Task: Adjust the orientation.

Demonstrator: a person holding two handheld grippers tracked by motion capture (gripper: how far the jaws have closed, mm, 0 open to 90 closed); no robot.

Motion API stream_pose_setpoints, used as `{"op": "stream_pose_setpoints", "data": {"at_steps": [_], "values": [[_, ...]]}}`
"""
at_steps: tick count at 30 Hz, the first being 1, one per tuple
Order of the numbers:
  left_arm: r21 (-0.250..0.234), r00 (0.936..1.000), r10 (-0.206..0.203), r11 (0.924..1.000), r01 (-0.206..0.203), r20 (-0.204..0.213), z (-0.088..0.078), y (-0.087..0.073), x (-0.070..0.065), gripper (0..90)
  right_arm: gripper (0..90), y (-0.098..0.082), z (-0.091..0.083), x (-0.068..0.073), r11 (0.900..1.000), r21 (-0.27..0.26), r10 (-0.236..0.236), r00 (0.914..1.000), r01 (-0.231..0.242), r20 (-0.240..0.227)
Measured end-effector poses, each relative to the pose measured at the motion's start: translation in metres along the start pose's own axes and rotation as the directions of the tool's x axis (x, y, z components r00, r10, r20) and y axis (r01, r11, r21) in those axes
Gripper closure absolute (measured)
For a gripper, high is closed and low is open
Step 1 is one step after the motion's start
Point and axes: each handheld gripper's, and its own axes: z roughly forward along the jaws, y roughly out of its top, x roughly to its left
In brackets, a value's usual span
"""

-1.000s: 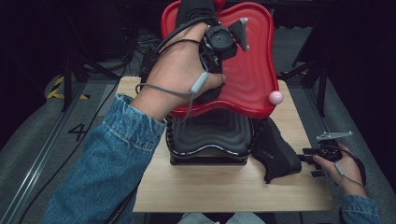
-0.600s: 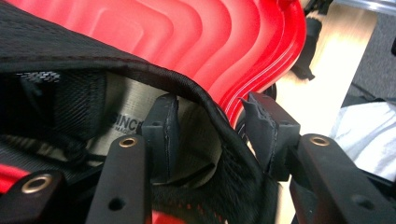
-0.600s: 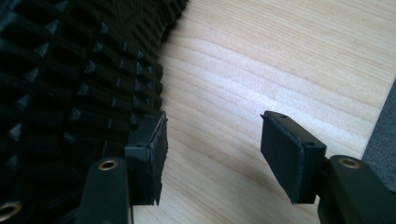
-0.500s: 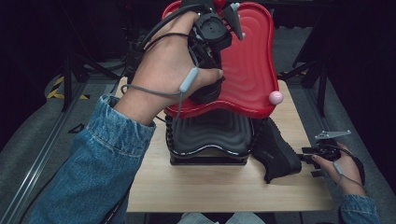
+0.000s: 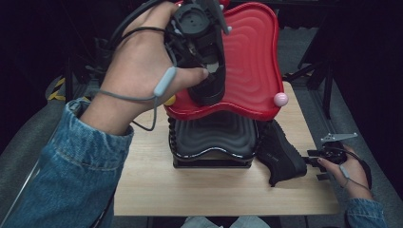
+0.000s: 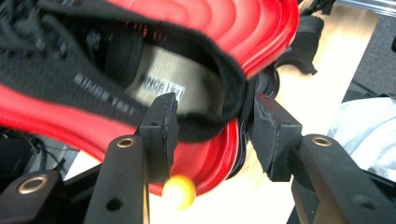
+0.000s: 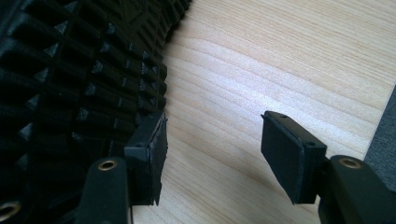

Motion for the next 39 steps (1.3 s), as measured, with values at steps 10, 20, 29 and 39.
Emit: {"op": "stream_pose_setpoints", "data": {"at_steps": [10, 20, 29, 39], "values": [[0.018, 0.9987, -0.048, 0.9987, 0.048, -0.015, -0.009, -0.036, 0.008, 53.1, 41.8, -0.001, -0.001, 0.0, 1.0, 0.001, 0.005, 1.0, -0.005, 0.006], [0.05, 0.9929, -0.118, 0.9917, 0.119, -0.007, 0.0, -0.074, 0.022, 52.3, 41.8, -0.002, -0.002, -0.001, 1.0, -0.001, 0.002, 0.9999, -0.002, 0.01], [0.071, 0.9832, -0.183, 0.9807, 0.182, 0.001, 0.024, -0.111, 0.031, 51.6, 41.7, -0.003, -0.005, -0.002, 1.0, -0.002, 0.011, 0.9998, -0.011, 0.018], [0.112, 0.9641, -0.261, 0.9607, 0.254, 0.05, 0.075, -0.155, 0.037, 51.6, 41.7, -0.004, -0.007, -0.003, 1.0, 0.0, 0.017, 0.9997, -0.017, 0.016]]}}
